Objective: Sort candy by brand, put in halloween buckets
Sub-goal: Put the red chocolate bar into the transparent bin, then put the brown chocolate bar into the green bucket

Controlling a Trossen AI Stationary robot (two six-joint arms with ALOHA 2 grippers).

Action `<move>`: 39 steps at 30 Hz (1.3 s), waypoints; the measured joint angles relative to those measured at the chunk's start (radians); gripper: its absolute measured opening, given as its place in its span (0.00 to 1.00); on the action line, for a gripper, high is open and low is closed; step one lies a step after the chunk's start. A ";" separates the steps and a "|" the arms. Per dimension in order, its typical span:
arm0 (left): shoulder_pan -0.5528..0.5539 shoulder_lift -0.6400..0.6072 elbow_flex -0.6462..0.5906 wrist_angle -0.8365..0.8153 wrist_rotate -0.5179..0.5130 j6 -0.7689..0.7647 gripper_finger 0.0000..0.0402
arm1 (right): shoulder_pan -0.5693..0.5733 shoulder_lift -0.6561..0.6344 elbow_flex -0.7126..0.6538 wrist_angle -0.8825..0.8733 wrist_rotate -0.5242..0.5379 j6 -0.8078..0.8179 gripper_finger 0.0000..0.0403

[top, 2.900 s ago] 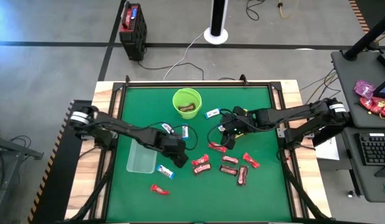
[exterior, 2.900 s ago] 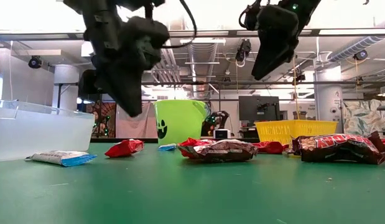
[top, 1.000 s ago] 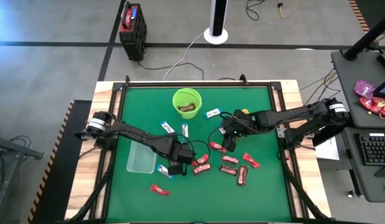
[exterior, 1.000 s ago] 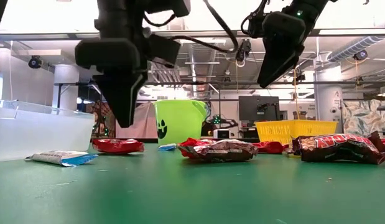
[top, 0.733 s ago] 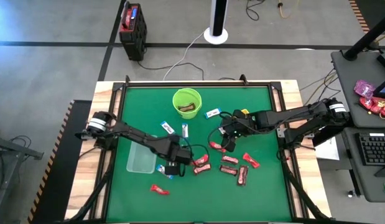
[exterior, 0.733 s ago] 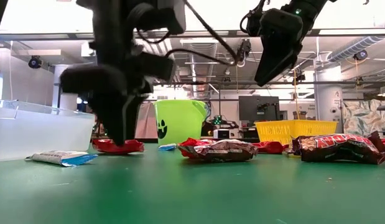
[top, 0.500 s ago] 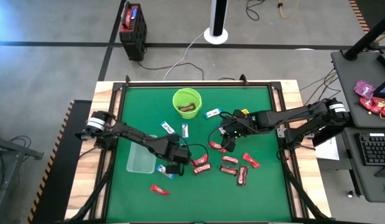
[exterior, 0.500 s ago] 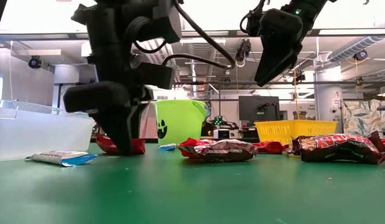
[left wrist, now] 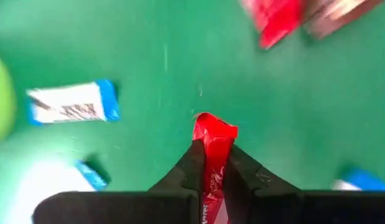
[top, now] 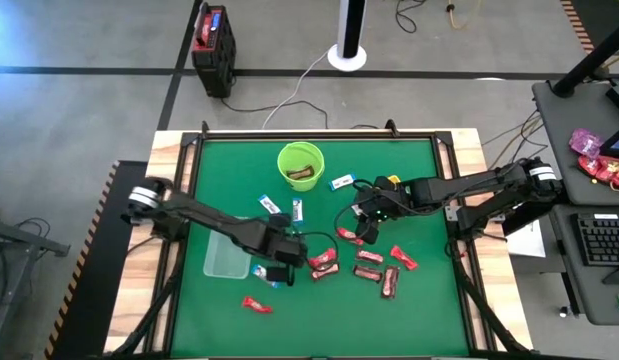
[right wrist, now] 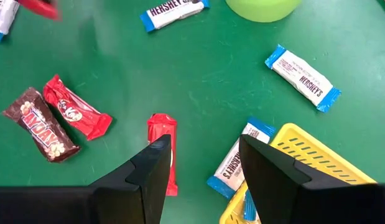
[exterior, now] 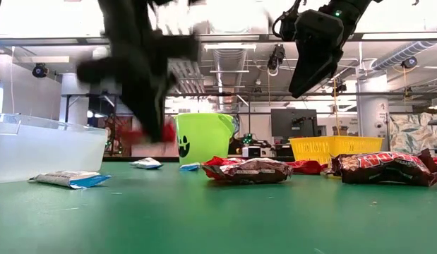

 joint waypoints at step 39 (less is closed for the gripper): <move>-0.098 -0.561 -0.366 -0.136 -0.036 -0.452 0.35 | 0.134 0.019 0.000 0.040 -0.253 0.022 0.45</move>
